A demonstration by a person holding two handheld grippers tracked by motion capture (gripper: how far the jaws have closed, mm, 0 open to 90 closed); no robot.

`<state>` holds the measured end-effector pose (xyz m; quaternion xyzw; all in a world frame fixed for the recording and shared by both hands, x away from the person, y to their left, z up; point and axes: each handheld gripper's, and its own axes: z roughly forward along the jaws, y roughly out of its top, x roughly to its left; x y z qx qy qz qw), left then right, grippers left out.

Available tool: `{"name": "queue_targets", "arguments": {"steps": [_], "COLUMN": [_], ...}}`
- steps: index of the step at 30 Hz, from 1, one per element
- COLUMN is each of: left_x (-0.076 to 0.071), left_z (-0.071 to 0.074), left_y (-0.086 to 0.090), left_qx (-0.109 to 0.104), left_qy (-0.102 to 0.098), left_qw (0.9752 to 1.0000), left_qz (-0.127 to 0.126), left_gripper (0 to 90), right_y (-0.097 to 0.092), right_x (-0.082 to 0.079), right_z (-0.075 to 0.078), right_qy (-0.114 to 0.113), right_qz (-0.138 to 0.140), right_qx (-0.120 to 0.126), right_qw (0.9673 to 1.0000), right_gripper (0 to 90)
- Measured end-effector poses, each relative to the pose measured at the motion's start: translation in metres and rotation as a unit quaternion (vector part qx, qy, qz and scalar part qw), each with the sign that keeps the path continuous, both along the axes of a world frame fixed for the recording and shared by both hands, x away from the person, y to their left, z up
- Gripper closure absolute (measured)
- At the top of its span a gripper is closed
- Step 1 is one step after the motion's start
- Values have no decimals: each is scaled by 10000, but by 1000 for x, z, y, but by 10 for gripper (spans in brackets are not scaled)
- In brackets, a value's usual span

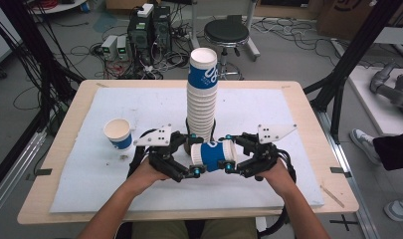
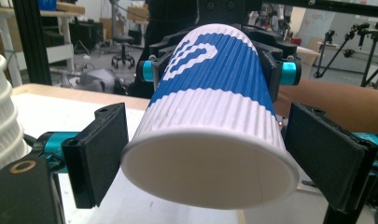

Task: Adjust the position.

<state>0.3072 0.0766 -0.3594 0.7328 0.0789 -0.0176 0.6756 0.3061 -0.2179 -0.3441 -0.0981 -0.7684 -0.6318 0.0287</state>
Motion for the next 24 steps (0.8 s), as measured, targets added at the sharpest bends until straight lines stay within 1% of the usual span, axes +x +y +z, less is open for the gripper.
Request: {"name": "queue_targets", "arguments": {"steps": [1, 2, 5, 6, 7, 8, 9, 10, 12, 13, 15, 17, 18, 19, 21, 22, 23, 24], "left_x": [0, 1, 1, 1, 1, 1, 1, 2, 2, 3, 3, 2, 1, 1, 0, 0, 0, -1], "left_z": [0, -1, -1, -1, 0, 0, 0, 1, 3, 5, 8, 12, 14, 15, 19, 19, 19, 21], "left_y": [1, 1, 2, 2, 2, 3, 4, 5, 8, 10, 12, 13, 13, 13, 13, 13, 13, 14], "left_qx": [27, 85, 219, 266, 334, 429, 499, 543, 697, 731, 836, 961, 1059, 1146, 1288, 1305, 1305, 1394], "left_qy": [-12, 22, 38, 68, 50, 49, 66, 71, 64, 64, 41, 26, 7, -22, -70, -76, -76, -97], "left_qw": [10000, 9999, 9996, 9995, 9993, 9990, 9987, 9985, 9975, 9973, 9965, 9954, 9944, 9934, 9916, 9914, 9914, 9902], "left_qz": [-21, -71, -159, -166, -131, -119, -102, -87, -17, -8, 4, 4, -7, -24, -69, -69, -69, -86], "left_gripper": [139, 154, 193, 201, 202, 209, 213, 215, 218, 218, 219, 219, 219, 219, 219, 219, 219, 219], "right_y": [1, 3, 4, 4, 4, 5, 6, 6, 5, 5, 6, 8, 10, 11, 15, 16, 16, 20], "right_x": [0, -1, 0, 0, 1, 1, 1, 1, 3, 4, 5, 4, 4, 4, 4, 4, 4, 4], "right_z": [-1, -1, -2, -2, -3, -3, -2, -1, 3, 5, 12, 18, 21, 24, 28, 31, 31, 33], "right_qy": [-35, 16, -1, 35, 112, 174, 257, 317, 283, 231, 104, -48, -79, -145, -219, -228, -228, -338], "right_qz": [10, 34, 63, 94, 85, -14, -131, -203, -126, -145, -91, -15, 22, 42, 132, 210, 210, 277], "right_qx": [24, 55, 4, -36, -79, -124, -212, -359, -647, -815, -1112, -1359, -1469, -1564, -1680, -1723, -1723, -1862], "right_qw": [10000, 10000, 10000, 9999, 9999, 9998, 9994, 9986, 9974, 9963, 9937, 9907, 9891, 9876, 9855, 9846, 9846, 9815], "right_gripper": [278, 278, 281, 280, 270, 208, 122, 127, 127, 127, 127, 127, 127, 127, 127, 127, 127, 127]}}
